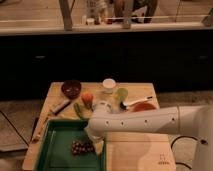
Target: Place grapes in table surface
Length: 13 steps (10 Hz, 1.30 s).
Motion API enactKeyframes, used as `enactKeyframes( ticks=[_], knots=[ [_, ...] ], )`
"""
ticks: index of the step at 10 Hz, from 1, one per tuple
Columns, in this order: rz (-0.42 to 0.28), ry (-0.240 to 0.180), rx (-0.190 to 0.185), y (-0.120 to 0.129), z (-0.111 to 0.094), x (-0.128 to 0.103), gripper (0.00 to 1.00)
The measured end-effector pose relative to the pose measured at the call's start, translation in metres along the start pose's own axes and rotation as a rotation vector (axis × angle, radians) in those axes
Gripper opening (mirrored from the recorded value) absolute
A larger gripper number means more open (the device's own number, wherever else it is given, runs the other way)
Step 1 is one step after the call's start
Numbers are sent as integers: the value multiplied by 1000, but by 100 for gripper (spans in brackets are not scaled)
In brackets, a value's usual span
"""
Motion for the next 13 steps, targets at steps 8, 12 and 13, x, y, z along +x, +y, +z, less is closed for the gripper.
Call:
enactKeyframes(
  ticks=[8,12,13],
  knots=[
    [4,-16,-16,0,3,4,80],
    [7,-20,-23,-1,4,6,75],
    [7,-20,-24,-1,4,6,75]
  ],
)
